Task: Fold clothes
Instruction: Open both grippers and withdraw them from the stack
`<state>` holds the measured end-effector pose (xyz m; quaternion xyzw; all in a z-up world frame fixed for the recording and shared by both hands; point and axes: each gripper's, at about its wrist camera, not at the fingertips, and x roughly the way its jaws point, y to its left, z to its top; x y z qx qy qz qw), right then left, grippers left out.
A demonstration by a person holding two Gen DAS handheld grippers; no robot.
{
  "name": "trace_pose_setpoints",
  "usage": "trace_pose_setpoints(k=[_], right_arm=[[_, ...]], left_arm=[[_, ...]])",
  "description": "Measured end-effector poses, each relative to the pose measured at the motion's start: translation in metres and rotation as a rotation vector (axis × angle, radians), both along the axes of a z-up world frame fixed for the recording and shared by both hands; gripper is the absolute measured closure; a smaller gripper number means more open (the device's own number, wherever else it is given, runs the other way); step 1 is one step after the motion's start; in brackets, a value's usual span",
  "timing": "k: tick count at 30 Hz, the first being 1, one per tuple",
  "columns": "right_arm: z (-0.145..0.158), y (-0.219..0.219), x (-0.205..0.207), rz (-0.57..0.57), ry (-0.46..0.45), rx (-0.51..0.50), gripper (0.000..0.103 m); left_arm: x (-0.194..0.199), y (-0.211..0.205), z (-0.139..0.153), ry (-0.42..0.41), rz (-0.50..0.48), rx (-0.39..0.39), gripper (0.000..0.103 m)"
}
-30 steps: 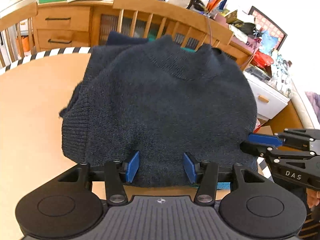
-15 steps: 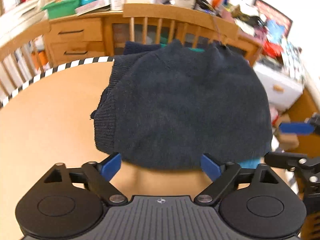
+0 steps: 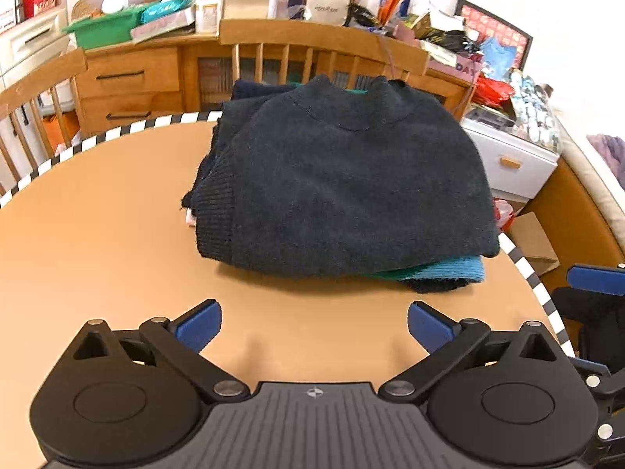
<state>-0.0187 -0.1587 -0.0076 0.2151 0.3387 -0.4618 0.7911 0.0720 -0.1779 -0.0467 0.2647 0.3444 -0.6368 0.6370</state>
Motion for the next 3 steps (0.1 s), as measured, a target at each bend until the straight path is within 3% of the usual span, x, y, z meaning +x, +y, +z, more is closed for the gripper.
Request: trace_pose_setpoints(k=[3], right_arm=[[0.0009,0.0011,-0.0029,-0.034,-0.006,0.006,0.005]], left_arm=[[-0.0009,0.0021,0.0033,-0.011,-0.017,-0.024,0.000]])
